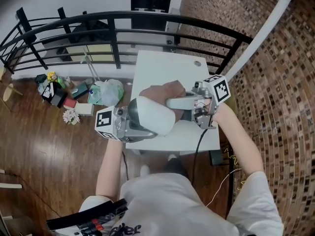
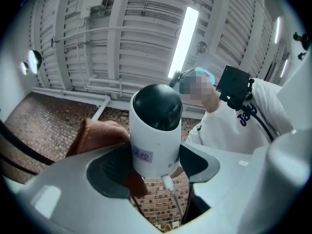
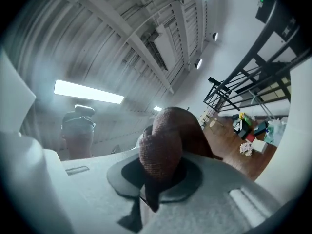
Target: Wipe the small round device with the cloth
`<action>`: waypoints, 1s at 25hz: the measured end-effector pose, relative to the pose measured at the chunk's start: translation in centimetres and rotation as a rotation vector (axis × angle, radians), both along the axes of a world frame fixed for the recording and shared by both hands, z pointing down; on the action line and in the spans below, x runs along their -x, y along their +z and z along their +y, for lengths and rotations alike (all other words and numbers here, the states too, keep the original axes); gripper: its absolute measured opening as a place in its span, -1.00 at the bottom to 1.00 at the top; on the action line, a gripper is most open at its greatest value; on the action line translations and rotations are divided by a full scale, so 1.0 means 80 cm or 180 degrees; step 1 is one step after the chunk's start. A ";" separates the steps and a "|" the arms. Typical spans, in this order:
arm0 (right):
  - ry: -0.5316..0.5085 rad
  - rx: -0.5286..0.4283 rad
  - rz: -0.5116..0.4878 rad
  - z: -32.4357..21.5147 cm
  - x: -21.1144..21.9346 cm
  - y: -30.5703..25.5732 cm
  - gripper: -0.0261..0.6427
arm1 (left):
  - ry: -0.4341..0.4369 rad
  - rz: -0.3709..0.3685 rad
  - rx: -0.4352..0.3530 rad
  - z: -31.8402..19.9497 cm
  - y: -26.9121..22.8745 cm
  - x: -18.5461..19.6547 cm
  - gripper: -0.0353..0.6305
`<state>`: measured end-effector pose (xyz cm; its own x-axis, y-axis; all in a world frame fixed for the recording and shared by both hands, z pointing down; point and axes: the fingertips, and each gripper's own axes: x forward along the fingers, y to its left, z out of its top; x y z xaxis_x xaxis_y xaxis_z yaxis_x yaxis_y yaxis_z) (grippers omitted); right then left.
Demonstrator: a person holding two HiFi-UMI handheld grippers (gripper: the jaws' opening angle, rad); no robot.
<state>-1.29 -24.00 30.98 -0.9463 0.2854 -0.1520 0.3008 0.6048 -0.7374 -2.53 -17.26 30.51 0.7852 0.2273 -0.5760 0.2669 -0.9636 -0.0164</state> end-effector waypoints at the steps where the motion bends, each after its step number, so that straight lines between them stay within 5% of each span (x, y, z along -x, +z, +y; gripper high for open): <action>1: 0.0051 -0.0076 -0.0008 -0.003 -0.004 -0.006 -0.85 | -0.0068 -0.0026 0.0045 -0.007 0.002 0.000 0.12; 5: 0.0112 -0.0407 -0.0086 0.000 -0.016 -0.036 -0.85 | -0.0356 -0.0047 0.0308 -0.037 0.008 0.005 0.12; 17: 0.0208 -0.1537 0.0480 0.059 0.014 -0.008 -0.85 | -0.0850 0.0203 0.1062 -0.105 0.013 0.008 0.12; 21: 0.0255 -0.1556 0.0508 0.059 0.010 0.001 -0.85 | -0.0861 0.0150 0.1094 -0.105 0.021 0.005 0.12; 25: 0.0701 -0.1217 -0.0084 0.025 -0.034 -0.040 -0.85 | -0.0727 0.0216 0.1021 -0.092 0.014 0.009 0.12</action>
<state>1.40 -21.98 27.79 -0.9880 0.1179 -0.0997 0.1501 0.8844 -0.4419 -3.24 -24.61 31.67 0.7524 -0.1485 -0.6417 0.0539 -0.9571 0.2848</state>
